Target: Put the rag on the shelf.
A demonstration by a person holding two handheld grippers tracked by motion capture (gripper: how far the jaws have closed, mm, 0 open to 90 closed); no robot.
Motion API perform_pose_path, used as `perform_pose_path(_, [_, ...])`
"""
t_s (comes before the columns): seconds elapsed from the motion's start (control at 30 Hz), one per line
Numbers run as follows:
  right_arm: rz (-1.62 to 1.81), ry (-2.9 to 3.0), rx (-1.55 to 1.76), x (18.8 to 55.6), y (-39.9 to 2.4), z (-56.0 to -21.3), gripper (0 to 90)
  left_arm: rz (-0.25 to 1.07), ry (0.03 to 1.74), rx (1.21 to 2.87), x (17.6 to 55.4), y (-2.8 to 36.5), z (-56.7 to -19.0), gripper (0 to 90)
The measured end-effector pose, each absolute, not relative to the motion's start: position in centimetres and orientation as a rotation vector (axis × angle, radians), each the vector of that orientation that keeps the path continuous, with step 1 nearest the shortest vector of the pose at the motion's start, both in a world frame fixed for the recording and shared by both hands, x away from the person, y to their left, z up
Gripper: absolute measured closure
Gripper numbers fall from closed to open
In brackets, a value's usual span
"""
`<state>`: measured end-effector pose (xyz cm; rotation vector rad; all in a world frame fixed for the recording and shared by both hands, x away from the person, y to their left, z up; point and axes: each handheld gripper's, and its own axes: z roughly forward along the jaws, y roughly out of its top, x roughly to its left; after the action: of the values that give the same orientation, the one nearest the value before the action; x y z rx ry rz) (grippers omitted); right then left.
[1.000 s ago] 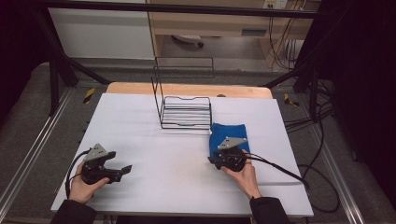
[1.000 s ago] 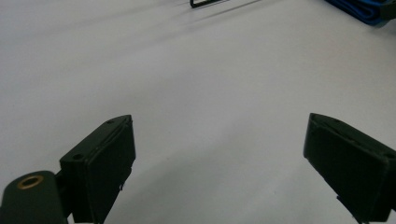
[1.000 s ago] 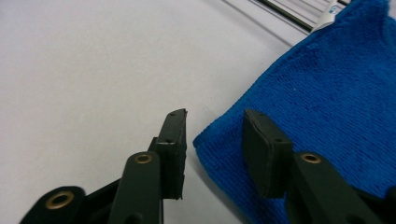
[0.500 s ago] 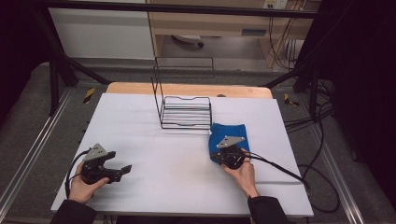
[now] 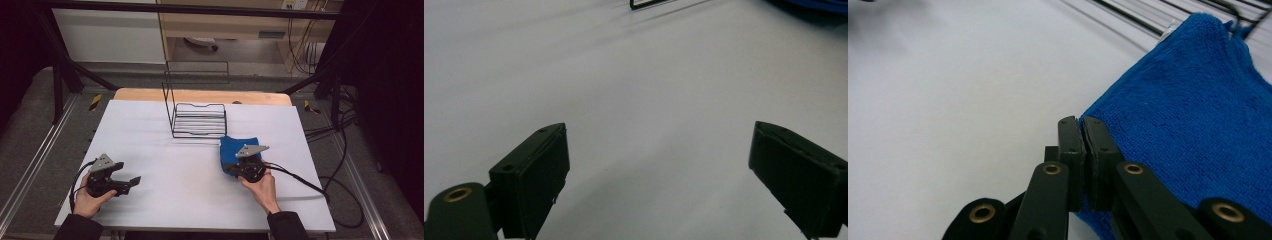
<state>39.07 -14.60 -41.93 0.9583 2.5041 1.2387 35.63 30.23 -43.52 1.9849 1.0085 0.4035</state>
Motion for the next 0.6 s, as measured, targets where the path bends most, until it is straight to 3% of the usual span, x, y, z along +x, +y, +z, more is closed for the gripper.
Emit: perform_pose_path(0.6, [1.315,2.613,0.973,38.2,-6.7,-42.2,87.8,0.412,1.014,1.988,35.7,30.2,-43.5,9.5])
